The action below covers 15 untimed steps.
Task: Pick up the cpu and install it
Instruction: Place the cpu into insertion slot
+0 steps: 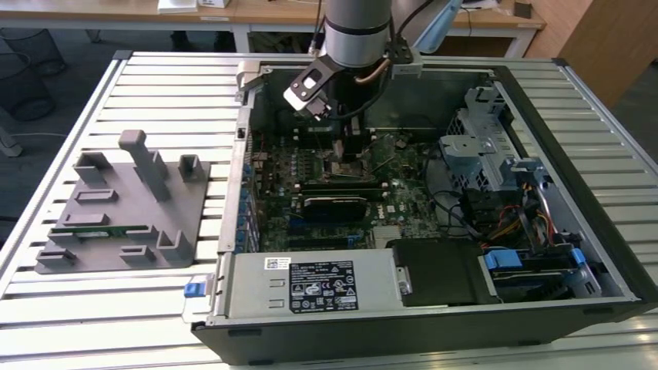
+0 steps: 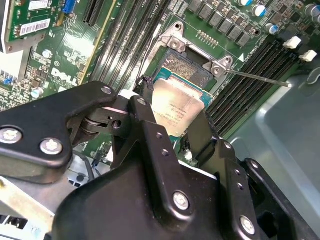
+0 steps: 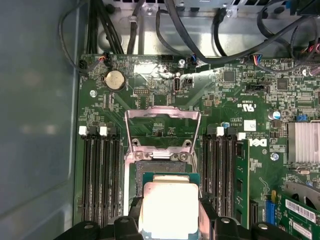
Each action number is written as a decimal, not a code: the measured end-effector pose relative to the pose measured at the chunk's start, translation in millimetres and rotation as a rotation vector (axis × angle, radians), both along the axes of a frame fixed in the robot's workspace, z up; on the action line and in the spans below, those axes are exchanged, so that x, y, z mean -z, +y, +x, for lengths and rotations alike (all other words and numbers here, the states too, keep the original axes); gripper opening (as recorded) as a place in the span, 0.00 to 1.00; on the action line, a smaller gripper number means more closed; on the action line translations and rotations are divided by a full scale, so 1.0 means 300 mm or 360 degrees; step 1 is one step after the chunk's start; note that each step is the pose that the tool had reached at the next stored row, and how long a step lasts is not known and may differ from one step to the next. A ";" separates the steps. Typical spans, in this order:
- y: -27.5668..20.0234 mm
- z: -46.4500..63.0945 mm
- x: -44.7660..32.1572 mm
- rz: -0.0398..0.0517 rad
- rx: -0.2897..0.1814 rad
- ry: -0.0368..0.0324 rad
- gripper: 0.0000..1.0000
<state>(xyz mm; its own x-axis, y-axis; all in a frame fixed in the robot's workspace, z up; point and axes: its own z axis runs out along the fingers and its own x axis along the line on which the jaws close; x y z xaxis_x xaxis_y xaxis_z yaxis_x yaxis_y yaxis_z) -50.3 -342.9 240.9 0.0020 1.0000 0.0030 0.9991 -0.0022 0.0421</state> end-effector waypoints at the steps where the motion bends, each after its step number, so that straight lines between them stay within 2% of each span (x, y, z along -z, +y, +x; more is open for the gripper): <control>1: 0.000 0.000 0.002 0.0000 0.0000 0.0000 0.53; 4: 0.000 0.000 0.008 0.0000 -0.0008 0.0000 0.53; 9: 0.000 0.000 0.018 0.0000 -0.0107 0.0000 0.53; 15: 0.000 0.000 0.024 0.0000 -0.0109 0.0000 0.53</control>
